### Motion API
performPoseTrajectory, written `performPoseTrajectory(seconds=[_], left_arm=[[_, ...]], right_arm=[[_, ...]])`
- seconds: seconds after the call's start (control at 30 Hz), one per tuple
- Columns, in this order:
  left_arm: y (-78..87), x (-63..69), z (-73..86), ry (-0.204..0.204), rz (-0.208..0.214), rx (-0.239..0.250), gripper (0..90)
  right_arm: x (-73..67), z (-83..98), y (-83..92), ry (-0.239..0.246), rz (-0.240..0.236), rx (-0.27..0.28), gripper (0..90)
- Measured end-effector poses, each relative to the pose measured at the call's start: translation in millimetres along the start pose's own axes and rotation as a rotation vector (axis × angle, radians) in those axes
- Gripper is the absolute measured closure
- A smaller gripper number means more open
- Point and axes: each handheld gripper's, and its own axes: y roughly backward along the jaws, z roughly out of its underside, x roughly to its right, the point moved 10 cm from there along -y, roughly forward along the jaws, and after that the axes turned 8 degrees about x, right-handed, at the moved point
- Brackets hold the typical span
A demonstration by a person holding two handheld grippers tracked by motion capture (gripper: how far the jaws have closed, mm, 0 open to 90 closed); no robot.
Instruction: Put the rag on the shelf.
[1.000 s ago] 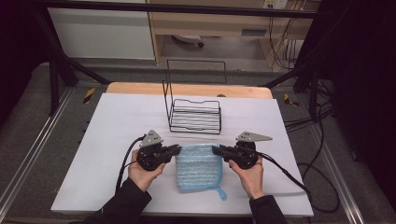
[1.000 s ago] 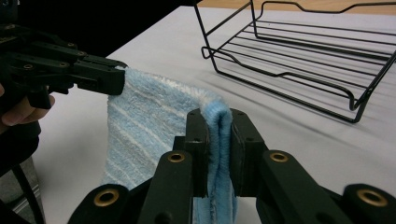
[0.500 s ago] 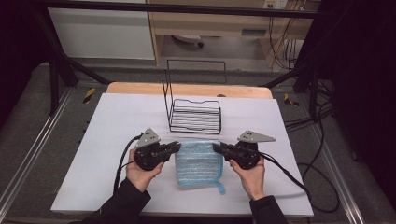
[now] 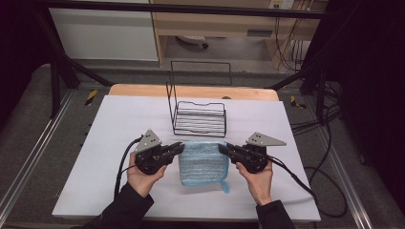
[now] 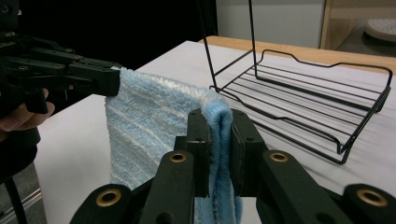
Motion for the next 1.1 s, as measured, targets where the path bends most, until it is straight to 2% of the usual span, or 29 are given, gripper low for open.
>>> performPoseTrajectory(seconds=[0.27,0.63,1.1], left_arm=[[5.5,3.2,-13.0,-0.019,-0.007,0.043,83.4],[10.1,5.6,-32.6,-0.042,-0.018,0.098,83.4],[12.7,0.9,-55.0,-0.036,-0.034,0.169,83.7]], right_arm=[[-7.8,-14.9,6.0,0.041,0.003,0.047,80.4],[-14.1,-32.8,9.9,0.07,0.014,0.1,80.4],[-21.5,-59.4,7.0,0.114,0.039,0.166,80.7]])
